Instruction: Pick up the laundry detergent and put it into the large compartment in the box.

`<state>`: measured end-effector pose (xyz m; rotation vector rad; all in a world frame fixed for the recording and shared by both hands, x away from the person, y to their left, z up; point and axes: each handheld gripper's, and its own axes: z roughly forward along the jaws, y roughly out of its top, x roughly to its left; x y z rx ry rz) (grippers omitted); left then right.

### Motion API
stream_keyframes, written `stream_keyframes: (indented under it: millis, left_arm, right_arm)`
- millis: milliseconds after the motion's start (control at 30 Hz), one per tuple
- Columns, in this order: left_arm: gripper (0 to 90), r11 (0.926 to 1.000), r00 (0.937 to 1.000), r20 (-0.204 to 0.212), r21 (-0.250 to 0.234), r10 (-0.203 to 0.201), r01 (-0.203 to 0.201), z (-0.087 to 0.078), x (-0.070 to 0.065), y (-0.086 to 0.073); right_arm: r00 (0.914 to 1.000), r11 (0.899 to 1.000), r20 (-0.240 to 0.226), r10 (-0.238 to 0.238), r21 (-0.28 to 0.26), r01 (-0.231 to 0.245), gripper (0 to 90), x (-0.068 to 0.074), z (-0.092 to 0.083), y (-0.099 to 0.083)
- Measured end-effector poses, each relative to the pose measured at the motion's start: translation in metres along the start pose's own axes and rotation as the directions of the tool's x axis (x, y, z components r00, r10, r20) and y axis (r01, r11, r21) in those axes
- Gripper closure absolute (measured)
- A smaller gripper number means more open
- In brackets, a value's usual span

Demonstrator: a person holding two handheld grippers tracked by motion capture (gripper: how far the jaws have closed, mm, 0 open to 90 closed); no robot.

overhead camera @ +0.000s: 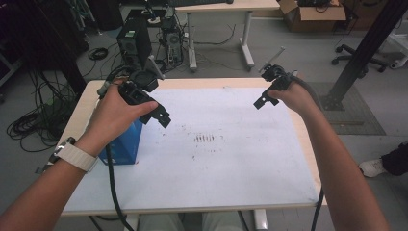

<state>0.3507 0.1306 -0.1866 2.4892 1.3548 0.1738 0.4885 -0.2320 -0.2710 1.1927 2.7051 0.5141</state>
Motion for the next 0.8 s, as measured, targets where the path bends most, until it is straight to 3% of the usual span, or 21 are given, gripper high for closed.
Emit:
stream_keyframes:
  millis: [800]
  left_arm:
    - [4.6, 0.9999, 0.9998, 0.019, -0.011, 0.003, -0.003, -0.0009, -0.0032, 0.0024]
  right_arm:
    - [1.0, 1.0, -0.003, -0.004, -0.009, 0.004, 7.7, 0.0013, -0.002, -0.0002]
